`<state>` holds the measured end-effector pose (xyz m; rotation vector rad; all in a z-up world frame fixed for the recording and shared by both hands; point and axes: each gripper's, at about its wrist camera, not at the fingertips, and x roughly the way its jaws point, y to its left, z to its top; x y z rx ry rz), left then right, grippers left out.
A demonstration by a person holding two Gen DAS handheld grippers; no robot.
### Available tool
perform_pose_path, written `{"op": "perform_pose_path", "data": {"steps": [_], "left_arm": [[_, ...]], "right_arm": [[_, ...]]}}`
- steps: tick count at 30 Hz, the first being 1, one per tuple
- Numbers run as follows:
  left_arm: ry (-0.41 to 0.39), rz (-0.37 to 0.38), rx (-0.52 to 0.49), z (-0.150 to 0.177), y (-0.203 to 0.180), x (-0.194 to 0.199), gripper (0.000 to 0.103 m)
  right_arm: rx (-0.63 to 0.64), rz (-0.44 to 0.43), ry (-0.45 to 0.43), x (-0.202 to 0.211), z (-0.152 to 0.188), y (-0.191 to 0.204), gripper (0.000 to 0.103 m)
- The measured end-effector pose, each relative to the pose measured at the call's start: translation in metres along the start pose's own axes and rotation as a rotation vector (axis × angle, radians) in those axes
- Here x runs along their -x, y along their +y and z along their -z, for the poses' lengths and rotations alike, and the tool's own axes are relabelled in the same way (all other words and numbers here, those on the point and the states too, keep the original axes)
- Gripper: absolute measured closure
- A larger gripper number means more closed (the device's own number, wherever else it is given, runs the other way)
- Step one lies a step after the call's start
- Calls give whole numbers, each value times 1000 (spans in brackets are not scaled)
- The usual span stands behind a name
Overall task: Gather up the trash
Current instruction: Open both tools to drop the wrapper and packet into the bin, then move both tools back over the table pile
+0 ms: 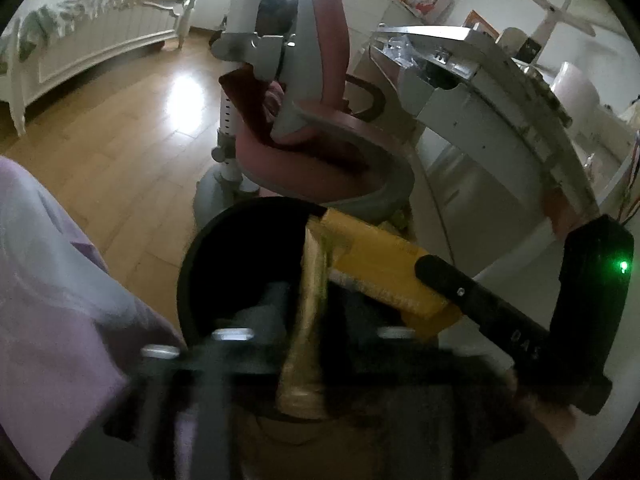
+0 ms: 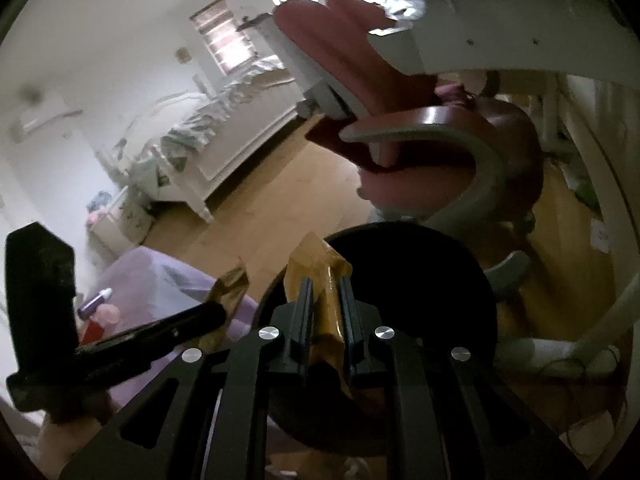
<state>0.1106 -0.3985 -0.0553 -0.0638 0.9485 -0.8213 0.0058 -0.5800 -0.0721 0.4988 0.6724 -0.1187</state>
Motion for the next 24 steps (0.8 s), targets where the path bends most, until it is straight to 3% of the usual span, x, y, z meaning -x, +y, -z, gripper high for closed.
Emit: {"op": "perform_pose_path", "data": {"steps": [2, 4, 5, 10, 15, 18, 24], "left_arm": [[-60, 6, 13, 0, 0, 11, 13], [-63, 10, 8, -2, -1, 15, 13], [-63, 4, 7, -2, -1, 19, 13], [-105, -11, 14, 2, 3, 49, 13], [-175, -59, 49, 15, 21, 98, 13], [-226, -122, 86, 29, 43, 136, 13], [-299, -327, 199, 79, 106, 220, 13]], "right_arm": [[-10, 5, -8, 2, 0, -3, 59], [-24, 3, -34, 8, 0, -4, 43], [-25, 2, -43, 10, 0, -3, 40], [-4, -13, -43, 17, -1, 9, 40], [52, -65, -5, 13, 4, 46, 40], [102, -109, 19, 8, 7, 76, 41], [256, -244, 74, -1, 19, 169, 35]]}}
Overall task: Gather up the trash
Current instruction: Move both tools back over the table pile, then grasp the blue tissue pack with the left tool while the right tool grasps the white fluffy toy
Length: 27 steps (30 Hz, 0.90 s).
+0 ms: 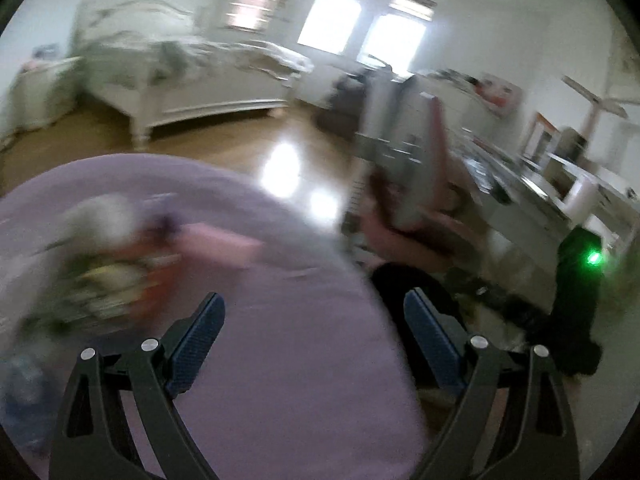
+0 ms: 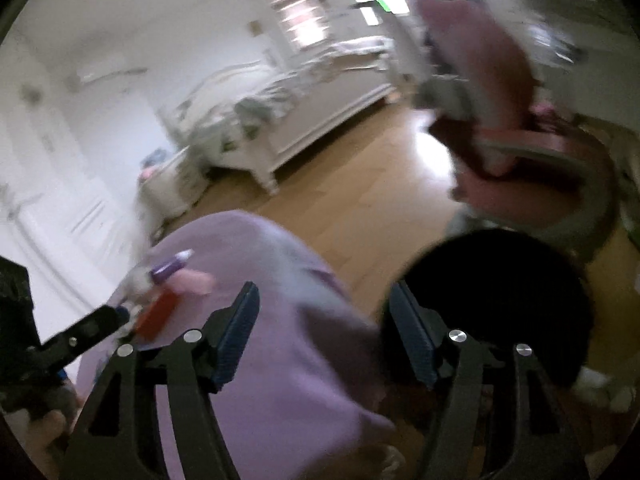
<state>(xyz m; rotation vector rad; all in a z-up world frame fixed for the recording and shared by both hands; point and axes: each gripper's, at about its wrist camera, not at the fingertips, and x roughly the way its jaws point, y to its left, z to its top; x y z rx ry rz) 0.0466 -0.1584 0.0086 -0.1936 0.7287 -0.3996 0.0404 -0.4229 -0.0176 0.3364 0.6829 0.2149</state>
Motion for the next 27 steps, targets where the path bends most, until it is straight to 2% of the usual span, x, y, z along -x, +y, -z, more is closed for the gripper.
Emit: {"op": "perform_pose_path", "data": {"steps": [3, 4, 6, 10, 13, 15, 22, 25, 27], "left_arm": [[-4, -115, 15, 11, 38, 25, 13], [-2, -184, 23, 17, 57, 36, 13], [5, -271, 46, 26, 87, 50, 13], [64, -351, 67, 37, 129, 62, 13], [116, -358, 31, 41, 141, 60, 13], [136, -348, 7, 43, 145, 58, 13], [176, -344, -58, 48, 145, 48, 14], [202, -337, -44, 49, 149, 44, 33], [216, -323, -21, 50, 153, 43, 43]], "right_arm": [[85, -65, 33, -18, -6, 47, 31], [127, -97, 50, -27, -8, 70, 30], [181, -144, 76, -40, -12, 102, 29], [306, -243, 146, -75, -18, 176, 26], [392, -277, 215, -110, -19, 224, 26], [426, -266, 261, -132, -21, 247, 26], [518, -171, 369, -207, -24, 299, 26], [540, -133, 402, -229, -21, 300, 27], [556, -124, 435, -241, -16, 305, 39]]}}
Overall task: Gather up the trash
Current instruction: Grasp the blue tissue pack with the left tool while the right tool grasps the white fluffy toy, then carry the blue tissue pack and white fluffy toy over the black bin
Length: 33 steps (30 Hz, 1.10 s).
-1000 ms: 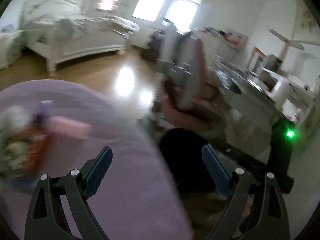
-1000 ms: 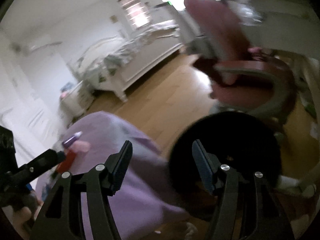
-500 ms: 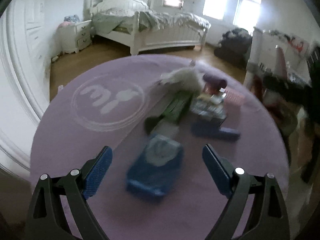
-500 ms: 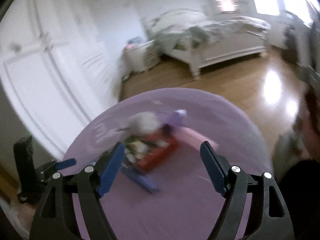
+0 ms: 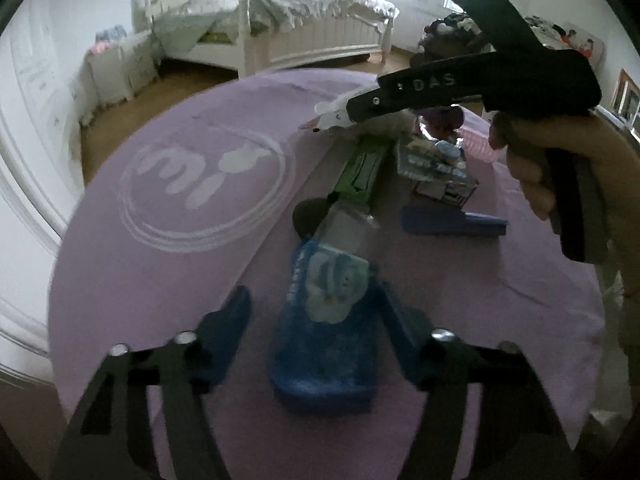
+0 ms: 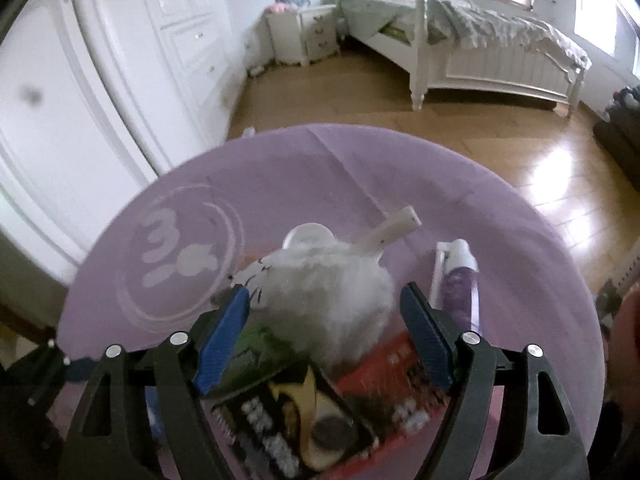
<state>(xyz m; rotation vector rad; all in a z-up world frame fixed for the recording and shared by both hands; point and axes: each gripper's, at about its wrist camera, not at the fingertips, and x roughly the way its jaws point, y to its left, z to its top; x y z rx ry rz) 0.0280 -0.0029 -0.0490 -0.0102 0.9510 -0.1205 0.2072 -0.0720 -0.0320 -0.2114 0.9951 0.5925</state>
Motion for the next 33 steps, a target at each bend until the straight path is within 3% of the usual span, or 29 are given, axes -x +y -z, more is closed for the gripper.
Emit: {"op": "perform_pose_path", "data": {"steps": [5, 6, 14, 20, 25, 33], "left_arm": [[-10, 14, 27, -2, 10, 3, 65], [-13, 24, 40, -1, 13, 5, 70], [-107, 93, 120, 4, 25, 34, 80], [-185, 122, 73, -8, -3, 59, 80], [-238, 171, 42, -23, -33, 69, 80], [-261, 276, -47, -47, -103, 64, 80]], "right_arm": [[16, -13, -19, -1, 2, 6, 55], [6, -12, -37, 5, 3, 5, 69], [-101, -135, -270, 93, 40, -18, 68], [-177, -153, -417, 162, 85, -32, 68], [-247, -103, -483, 203, 132, -52, 68], [-360, -5, -527, 238, 201, -94, 68]]}}
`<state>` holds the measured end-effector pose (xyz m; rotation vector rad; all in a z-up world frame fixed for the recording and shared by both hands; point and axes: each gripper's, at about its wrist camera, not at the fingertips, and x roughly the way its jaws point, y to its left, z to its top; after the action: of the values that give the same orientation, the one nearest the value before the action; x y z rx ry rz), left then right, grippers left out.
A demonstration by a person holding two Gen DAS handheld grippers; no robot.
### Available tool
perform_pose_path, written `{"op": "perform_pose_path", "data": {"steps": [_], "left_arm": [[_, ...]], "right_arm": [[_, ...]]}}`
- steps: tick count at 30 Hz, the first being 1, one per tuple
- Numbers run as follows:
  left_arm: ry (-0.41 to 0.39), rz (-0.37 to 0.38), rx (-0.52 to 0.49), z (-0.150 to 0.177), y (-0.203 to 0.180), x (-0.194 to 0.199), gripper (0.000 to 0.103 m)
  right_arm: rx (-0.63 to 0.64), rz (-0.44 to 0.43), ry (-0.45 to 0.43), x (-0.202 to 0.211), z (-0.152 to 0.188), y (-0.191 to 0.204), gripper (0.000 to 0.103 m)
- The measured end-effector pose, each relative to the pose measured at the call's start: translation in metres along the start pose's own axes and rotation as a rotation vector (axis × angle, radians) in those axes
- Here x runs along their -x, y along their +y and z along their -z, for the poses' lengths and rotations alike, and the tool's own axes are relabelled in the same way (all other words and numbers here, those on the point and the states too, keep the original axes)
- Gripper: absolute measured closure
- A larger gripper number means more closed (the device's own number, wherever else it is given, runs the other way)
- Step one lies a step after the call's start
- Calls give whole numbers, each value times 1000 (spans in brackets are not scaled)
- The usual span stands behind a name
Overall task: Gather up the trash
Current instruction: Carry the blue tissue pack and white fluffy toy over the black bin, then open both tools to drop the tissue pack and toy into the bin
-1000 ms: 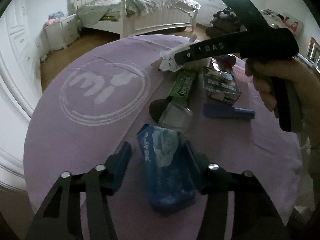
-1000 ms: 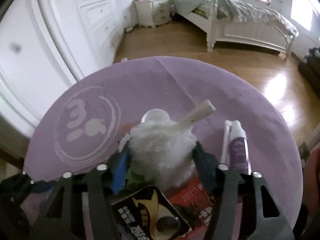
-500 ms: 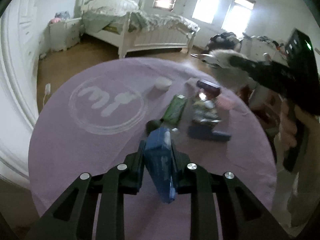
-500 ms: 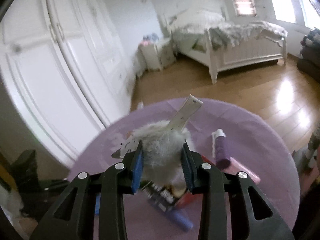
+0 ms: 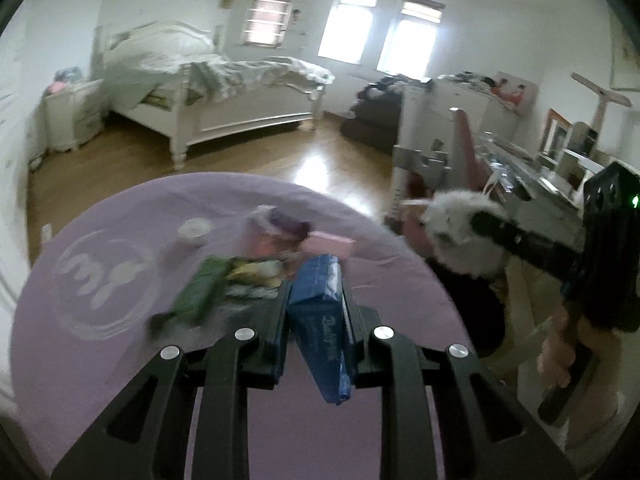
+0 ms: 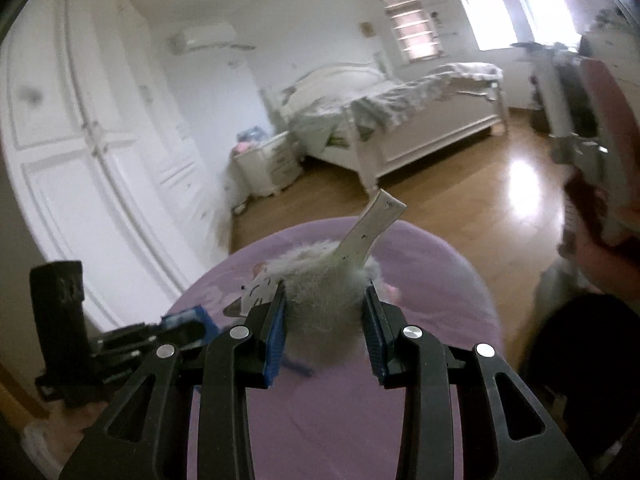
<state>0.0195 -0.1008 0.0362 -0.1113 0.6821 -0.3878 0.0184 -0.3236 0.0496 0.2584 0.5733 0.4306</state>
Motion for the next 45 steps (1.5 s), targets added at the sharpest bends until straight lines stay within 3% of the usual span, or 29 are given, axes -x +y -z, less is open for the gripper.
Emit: {"op": "perform_pose_path", "data": {"steps": [11, 17, 29, 45], "left_arm": [[5, 221, -73, -31, -93, -67, 80], [38, 295, -98, -39, -135, -106, 80], [144, 377, -145, -29, -199, -181, 80], [222, 397, -168, -19, -230, -226, 78]], "right_arm": [[-133, 175, -79, 53, 20, -94, 68], [-193, 259, -104, 71, 30, -140, 68], [-314, 397, -113, 90, 54, -219, 68], [-393, 420, -82, 80, 64, -252, 67]]}}
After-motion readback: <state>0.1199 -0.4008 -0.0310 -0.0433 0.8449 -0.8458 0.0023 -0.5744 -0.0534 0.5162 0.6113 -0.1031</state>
